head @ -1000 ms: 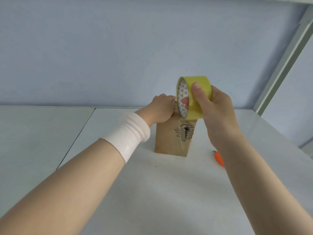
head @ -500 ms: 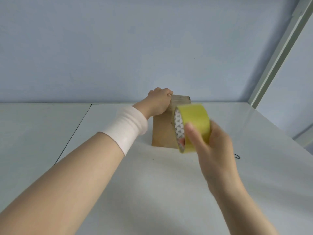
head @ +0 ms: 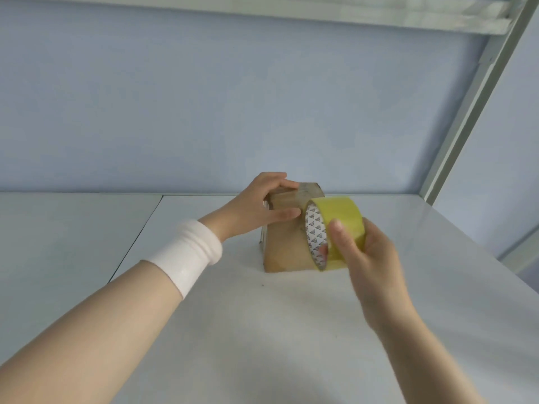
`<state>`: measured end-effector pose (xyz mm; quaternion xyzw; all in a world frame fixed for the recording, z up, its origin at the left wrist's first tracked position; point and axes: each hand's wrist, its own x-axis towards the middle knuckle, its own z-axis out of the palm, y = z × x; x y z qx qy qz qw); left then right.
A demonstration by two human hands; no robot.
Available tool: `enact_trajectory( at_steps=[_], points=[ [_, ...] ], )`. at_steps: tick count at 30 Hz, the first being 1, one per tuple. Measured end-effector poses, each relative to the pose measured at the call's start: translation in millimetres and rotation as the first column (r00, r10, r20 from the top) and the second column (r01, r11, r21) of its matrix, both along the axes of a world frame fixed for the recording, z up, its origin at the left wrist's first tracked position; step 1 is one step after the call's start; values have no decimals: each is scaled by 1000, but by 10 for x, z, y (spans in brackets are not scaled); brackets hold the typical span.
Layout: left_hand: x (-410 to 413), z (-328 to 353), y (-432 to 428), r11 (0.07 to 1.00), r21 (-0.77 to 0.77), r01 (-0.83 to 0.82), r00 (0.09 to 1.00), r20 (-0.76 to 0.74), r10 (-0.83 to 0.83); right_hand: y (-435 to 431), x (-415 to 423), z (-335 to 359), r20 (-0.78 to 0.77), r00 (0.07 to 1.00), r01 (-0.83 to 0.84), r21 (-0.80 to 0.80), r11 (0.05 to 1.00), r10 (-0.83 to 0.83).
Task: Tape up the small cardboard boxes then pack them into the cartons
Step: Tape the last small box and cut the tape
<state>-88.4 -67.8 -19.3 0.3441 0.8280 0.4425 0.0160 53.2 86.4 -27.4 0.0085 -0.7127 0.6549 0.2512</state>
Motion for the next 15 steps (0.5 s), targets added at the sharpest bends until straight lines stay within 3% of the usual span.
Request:
enact_trajectory(
  at_steps=[4, 7, 9, 11, 15],
  points=[
    [52, 58, 150, 986, 158, -54, 981, 195, 22, 186, -189, 440, 22, 999, 48, 71, 996, -50],
    [24, -22, 258, 938, 182, -296, 914, 341, 223, 213, -497, 590, 129, 991, 20, 29, 999, -23],
    [-61, -65, 301, 891, 133, -435, 881, 266, 390, 164, -690, 552, 195, 981, 11, 17, 1000, -14],
    [-160, -74, 326, 878, 117, -463, 878, 192, 438, 111, -875, 497, 224, 974, 35, 23, 999, -39],
    [-343, -219, 350, 902, 6, -431, 861, 304, 409, 50, -1113, 271, 274, 961, 10, 83, 997, -32]
  ],
)
